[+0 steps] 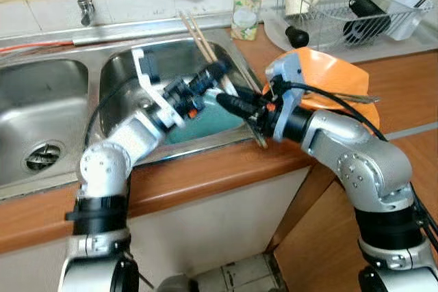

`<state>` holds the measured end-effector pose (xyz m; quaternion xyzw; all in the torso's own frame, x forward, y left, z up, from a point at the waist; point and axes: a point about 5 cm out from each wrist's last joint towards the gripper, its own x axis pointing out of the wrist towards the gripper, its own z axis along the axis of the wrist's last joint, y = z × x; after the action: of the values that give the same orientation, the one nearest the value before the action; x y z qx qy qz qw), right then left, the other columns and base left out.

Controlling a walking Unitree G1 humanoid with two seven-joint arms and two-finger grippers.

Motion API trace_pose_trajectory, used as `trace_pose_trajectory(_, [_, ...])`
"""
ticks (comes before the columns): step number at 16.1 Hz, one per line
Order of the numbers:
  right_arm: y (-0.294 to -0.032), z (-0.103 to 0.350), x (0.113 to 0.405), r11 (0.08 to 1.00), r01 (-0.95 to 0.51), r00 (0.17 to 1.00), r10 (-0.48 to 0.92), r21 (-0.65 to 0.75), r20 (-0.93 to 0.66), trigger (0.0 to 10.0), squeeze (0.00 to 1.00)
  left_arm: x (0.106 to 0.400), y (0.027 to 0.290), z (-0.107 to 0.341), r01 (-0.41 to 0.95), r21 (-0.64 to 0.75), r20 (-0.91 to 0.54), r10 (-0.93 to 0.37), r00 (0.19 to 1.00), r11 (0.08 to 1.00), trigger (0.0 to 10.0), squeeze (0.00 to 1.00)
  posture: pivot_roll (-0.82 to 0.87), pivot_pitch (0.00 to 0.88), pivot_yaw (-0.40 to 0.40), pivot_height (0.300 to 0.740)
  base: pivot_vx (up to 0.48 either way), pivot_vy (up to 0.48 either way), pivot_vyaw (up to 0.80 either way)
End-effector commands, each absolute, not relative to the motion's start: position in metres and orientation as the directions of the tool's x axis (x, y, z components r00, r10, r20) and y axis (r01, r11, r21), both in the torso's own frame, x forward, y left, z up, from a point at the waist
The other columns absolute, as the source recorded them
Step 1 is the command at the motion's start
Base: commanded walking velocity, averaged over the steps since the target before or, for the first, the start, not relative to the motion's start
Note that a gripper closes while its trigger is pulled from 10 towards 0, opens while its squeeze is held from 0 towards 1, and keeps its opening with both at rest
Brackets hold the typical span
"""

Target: Kitchen organization

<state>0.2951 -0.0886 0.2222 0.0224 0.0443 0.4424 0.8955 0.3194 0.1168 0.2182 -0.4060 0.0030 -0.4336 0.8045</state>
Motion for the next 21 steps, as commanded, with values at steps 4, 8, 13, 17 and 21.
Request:
trace_pose_trajectory(4, [-0.103,0.215,0.301,0.706,-0.704,0.694,0.707,0.078,-0.135,10.0,0.0,0.358,0.153,0.211,0.46,-0.7,0.181,-0.486,0.855,0.546,0.0,0.0,-0.05,0.0,0.077,0.74,0.0,0.0,0.0])
trace_pose_trajectory(8, [-0.105,0.216,0.297,0.721,-0.69,0.708,0.691,0.07,-0.142,10.0,0.0,0.388,0.17,0.194,0.152,-0.705,-0.062,-0.273,0.96,0.693,10.0,0.0,-0.06,0.0,0.081,0.74,0.0,0.0,0.0])
trace_pose_trajectory(13, [-0.094,0.215,0.288,0.702,-0.707,0.69,0.711,0.083,-0.137,10.0,0.05,0.401,0.169,0.179,-0.025,-0.661,-0.217,-0.159,0.963,0.75,10.0,1.0,-0.07,0.0,0.086,0.74,0.0,0.0,0.0])
trace_pose_trajectory(17, [-0.091,0.212,0.286,0.713,-0.682,0.699,0.701,0.162,-0.144,10.0,1.0,0.402,0.162,0.172,-0.017,-0.547,-0.274,-0.159,0.949,0.837,10.0,1.0,-0.07,0.0,0.084,0.74,0.0,0.0,0.0])
trace_pose_trajectory(21, [-0.096,0.217,0.291,0.771,-0.62,0.76,0.636,0.144,-0.134,10.0,1.0,0.401,0.159,0.179,0.135,-0.383,-0.202,-0.226,0.953,0.914,10.0,1.0,-0.07,0.0,0.08,0.74,0.0,0.0,0.0])
